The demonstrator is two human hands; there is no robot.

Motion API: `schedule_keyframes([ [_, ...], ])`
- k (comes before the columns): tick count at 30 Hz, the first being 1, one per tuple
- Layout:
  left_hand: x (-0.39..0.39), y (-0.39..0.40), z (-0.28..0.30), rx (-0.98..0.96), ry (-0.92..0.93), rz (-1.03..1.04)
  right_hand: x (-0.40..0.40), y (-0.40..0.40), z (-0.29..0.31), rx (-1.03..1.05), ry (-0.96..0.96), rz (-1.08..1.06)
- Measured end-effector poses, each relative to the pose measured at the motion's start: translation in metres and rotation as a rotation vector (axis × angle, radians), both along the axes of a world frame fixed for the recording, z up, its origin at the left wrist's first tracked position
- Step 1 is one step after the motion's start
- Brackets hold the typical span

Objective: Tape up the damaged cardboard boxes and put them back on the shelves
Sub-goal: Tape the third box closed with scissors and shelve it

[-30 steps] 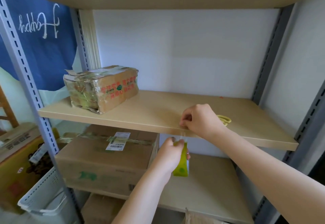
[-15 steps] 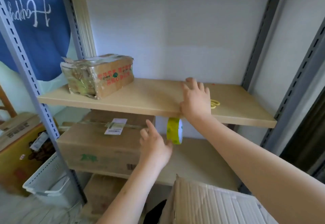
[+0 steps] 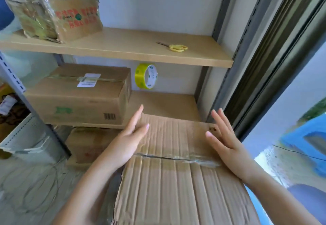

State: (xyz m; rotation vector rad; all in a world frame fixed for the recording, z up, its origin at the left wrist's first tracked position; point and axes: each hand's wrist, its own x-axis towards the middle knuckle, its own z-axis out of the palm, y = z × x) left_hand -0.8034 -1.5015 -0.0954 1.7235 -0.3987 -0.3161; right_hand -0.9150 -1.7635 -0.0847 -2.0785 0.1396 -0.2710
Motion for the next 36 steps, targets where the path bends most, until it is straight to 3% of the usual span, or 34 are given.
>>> schedule_keyframes([
  [4, -0.012, -0.012, -0.001, -0.113, -0.006, 0.053, -0.012, 0.004, -0.015, 0.422, -0.001, -0.188],
  [7, -0.015, -0.023, 0.002, -0.159, -0.074, 0.054, -0.015, 0.002, -0.02, 0.472, 0.004, -0.239],
  [13, -0.017, -0.036, 0.002, -0.364, 0.007, 0.077, -0.01, -0.001, -0.022, 0.675, 0.025, -0.19],
  [18, -0.004, -0.031, 0.009, -0.606, 0.126, 0.201, 0.038, -0.02, 0.019, 0.508, 0.074, -0.049],
  [21, -0.011, -0.029, -0.002, -0.494, 0.034, 0.239, 0.065, -0.032, 0.031, 0.169, 0.276, 0.12],
  [25, -0.008, -0.028, -0.009, -0.242, -0.072, 0.172, 0.067, -0.048, 0.037, 0.025, 0.521, 0.065],
  [27, -0.003, -0.034, -0.006, -0.203, -0.071, 0.202, 0.064, -0.047, 0.036, -0.184, 0.59, 0.079],
  [30, -0.002, -0.045, -0.008, -0.23, -0.046, 0.244, 0.058, -0.031, 0.025, -0.456, 0.537, 0.052],
  [36, -0.004, -0.052, -0.013, -0.171, -0.097, 0.217, 0.052, -0.046, 0.011, -0.478, 0.481, 0.025],
])
